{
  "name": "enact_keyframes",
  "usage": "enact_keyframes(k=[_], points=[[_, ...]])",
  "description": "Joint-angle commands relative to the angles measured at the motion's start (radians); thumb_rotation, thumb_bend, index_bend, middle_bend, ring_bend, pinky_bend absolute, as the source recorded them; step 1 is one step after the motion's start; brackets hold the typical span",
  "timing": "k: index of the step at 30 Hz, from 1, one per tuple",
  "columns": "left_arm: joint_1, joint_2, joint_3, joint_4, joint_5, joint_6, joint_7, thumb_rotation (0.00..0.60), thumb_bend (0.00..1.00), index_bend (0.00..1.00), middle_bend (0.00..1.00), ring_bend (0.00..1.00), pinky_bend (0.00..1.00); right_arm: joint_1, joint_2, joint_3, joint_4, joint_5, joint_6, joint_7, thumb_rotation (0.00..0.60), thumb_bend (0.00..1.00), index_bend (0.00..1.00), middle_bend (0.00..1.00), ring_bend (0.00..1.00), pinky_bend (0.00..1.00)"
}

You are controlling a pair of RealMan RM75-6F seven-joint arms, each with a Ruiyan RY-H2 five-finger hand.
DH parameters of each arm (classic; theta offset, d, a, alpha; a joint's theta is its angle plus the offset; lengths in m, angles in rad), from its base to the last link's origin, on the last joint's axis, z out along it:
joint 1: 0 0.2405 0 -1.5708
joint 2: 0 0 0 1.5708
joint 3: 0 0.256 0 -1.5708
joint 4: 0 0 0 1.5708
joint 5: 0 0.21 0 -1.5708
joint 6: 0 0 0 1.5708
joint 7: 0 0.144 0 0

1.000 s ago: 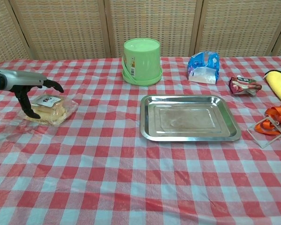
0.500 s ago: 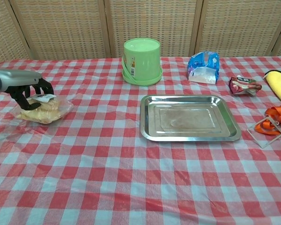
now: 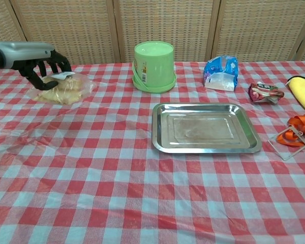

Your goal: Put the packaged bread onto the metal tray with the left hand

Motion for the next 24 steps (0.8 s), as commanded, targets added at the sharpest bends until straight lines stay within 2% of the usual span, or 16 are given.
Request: enact_keyframes(k=[1,11,20,24], points=[[-0.023,0.003,-0.027,-0.03,-0.001,0.021,0.019,0.6,0.57,0.49,0.25,0.25,0.32,-0.001,0.008,0.006,-0.001,0.01,0.002,0.017,0.6,0.09,0.06,0.0,0.0,0.0],[-0.154,-0.076,-0.093,-0.062,-0.085,0.023,0.147,0.6,0.57,0.5,0.25,0.25,0.32,-0.004,0.044,0.03,0.007,0.051,0.009,0.111,0.6,0.09,0.06,0.0,0.0,0.0],[-0.307,-0.215,-0.16,-0.005,-0.18,0.028,0.249,0.6,0.57,0.51,0.25,0.25,0.32,-0.002,0.056,0.043,0.032,0.091,-0.009,0.176,0.6,0.09,0.06,0.0,0.0,0.0],[-0.387,-0.294,-0.183,0.06,-0.25,0.028,0.297,0.6,0.57,0.51,0.25,0.25,0.32,-0.001,0.059,0.045,0.042,0.1,-0.017,0.2,0.6,0.09,0.06,0.0,0.0,0.0]])
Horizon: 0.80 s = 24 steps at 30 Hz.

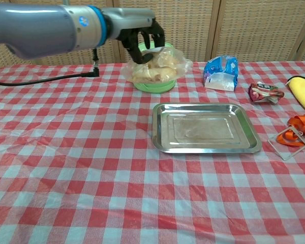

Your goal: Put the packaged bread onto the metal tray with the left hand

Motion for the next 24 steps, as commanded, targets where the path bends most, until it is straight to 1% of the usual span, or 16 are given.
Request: enact_keyframes(k=[1,3,5,8,9,10,11,12,13,15,16,19,24], points=[[-0.068,-0.068,-0.025,0.062,-0.062,-0.001,0.043,0.6,0.57,0.51,0.25,0.25,0.32,0.0,0.003,0.003,0.003,0.005,-0.002,0.012,0.6,0.09,0.06,0.0,0.0,0.0],[-0.107,-0.11,-0.031,0.101,-0.088,-0.01,0.06,0.6,0.56,0.51,0.25,0.25,0.32,-0.001,0.006,0.005,0.002,0.005,0.004,0.022,0.6,0.09,0.06,0.0,0.0,0.0],[-0.128,-0.134,-0.031,0.122,-0.1,-0.01,0.072,0.6,0.56,0.5,0.25,0.25,0.32,-0.002,0.009,0.007,0.002,0.006,0.007,0.028,0.6,0.09,0.06,0.0,0.0,0.0],[-0.155,-0.168,-0.032,0.148,-0.116,-0.016,0.081,0.6,0.55,0.49,0.21,0.23,0.32,-0.005,0.013,0.011,0.005,0.015,0.009,0.039,0.6,0.09,0.06,0.0,0.0,0.0],[-0.165,-0.181,-0.033,0.158,-0.126,-0.02,0.084,0.6,0.52,0.45,0.17,0.2,0.3,-0.005,0.015,0.013,0.006,0.019,0.009,0.044,0.6,0.09,0.06,0.0,0.0,0.0],[-0.176,-0.193,-0.033,0.166,-0.138,-0.023,0.088,0.6,0.47,0.38,0.1,0.13,0.24,-0.006,0.017,0.015,0.008,0.024,0.008,0.051,0.6,0.09,0.06,0.0,0.0,0.0],[-0.181,-0.199,-0.033,0.169,-0.145,-0.027,0.089,0.6,0.43,0.32,0.06,0.09,0.19,-0.007,0.018,0.017,0.009,0.027,0.008,0.056,0.6,0.09,0.06,0.0,0.0,0.0],[-0.186,-0.202,-0.03,0.169,-0.156,-0.032,0.093,0.6,0.36,0.22,0.01,0.03,0.11,-0.007,0.02,0.017,0.009,0.027,0.009,0.06,0.6,0.09,0.06,0.0,0.0,0.0],[-0.191,-0.201,-0.026,0.167,-0.171,-0.04,0.1,0.6,0.29,0.14,0.0,0.0,0.05,-0.008,0.021,0.017,0.01,0.026,0.009,0.062,0.6,0.09,0.06,0.0,0.0,0.0],[-0.204,-0.193,-0.014,0.159,-0.214,-0.057,0.123,0.6,0.24,0.06,0.0,0.0,0.0,-0.008,0.022,0.016,0.011,0.023,0.01,0.062,0.6,0.09,0.06,0.0,0.0,0.0],[-0.211,-0.186,-0.008,0.152,-0.243,-0.065,0.136,0.6,0.23,0.03,0.0,0.0,0.0,-0.008,0.023,0.015,0.012,0.02,0.012,0.063,0.6,0.09,0.06,0.0,0.0,0.0],[-0.224,-0.173,0.002,0.136,-0.282,-0.044,0.161,0.6,0.23,0.01,0.0,0.0,0.0,-0.009,0.024,0.016,0.01,0.017,0.016,0.063,0.6,0.09,0.06,0.0,0.0,0.0],[-0.209,-0.145,0.022,0.098,-0.287,-0.015,0.156,0.6,0.23,0.01,0.0,0.0,0.0,-0.01,0.024,0.013,0.006,0.011,0.017,0.055,0.6,0.09,0.06,0.0,0.0,0.0]])
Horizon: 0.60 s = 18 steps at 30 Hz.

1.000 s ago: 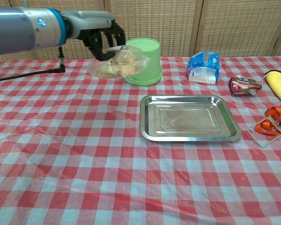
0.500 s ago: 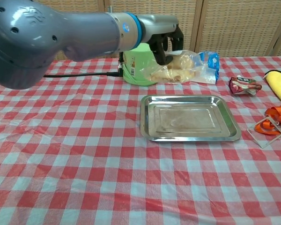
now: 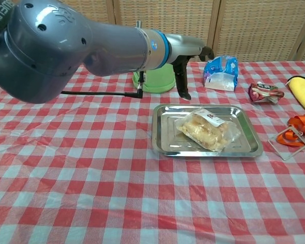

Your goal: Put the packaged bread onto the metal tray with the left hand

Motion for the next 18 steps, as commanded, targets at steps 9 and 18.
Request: enact_keyframes(k=[9,18], points=[[0.16,0.195,0.054,-0.23,0.147,0.141,-0.114,0.6,0.23,0.02,0.0,0.0,0.0,-0.003,0.001,-0.003,-0.01,-0.007,0.007,-0.023,0.6,0.09,0.06,0.0,0.0,0.0],[0.457,0.489,0.19,-0.482,0.465,0.373,-0.289,0.6,0.23,0.02,0.0,0.0,0.0,-0.001,-0.003,-0.005,-0.022,-0.002,-0.002,-0.059,0.6,0.09,0.06,0.0,0.0,0.0]])
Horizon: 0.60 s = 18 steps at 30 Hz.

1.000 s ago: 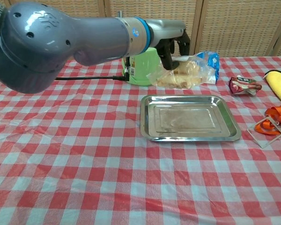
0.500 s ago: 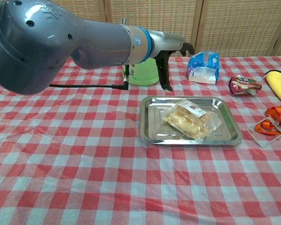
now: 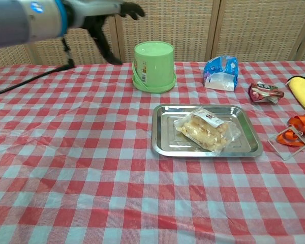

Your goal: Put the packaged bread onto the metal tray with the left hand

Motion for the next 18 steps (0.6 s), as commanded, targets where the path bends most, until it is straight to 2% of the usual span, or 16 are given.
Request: enact_keyframes(k=[1,6,11,13,18], points=[[0.168,0.145,0.103,-0.113,0.18,0.147,-0.099,0.6,0.23,0.02,0.0,0.0,0.0,0.001,-0.001,0.0,-0.004,0.001,-0.001,-0.01,0.6,0.09,0.06,0.0,0.0,0.0],[0.344,0.216,0.194,-0.16,0.334,0.307,-0.196,0.6,0.22,0.01,0.0,0.0,0.0,0.001,-0.002,0.0,-0.018,-0.012,0.009,-0.033,0.6,0.09,0.06,0.0,0.0,0.0],[0.529,0.256,0.326,-0.186,0.486,0.463,-0.22,0.6,0.21,0.0,0.0,0.0,0.0,0.003,-0.006,-0.01,-0.035,-0.032,0.009,-0.075,0.6,0.09,0.06,0.0,0.0,0.0],[0.599,0.256,0.361,-0.188,0.537,0.515,-0.24,0.6,0.2,0.0,0.0,0.0,0.0,0.002,-0.007,-0.014,-0.046,-0.043,0.013,-0.091,0.6,0.09,0.06,0.0,0.0,0.0],[0.713,0.243,0.405,-0.16,0.6,0.574,-0.277,0.6,0.2,0.0,0.0,0.0,0.0,0.001,-0.01,-0.027,-0.061,-0.078,0.024,-0.118,0.6,0.09,0.06,0.0,0.0,0.0]])
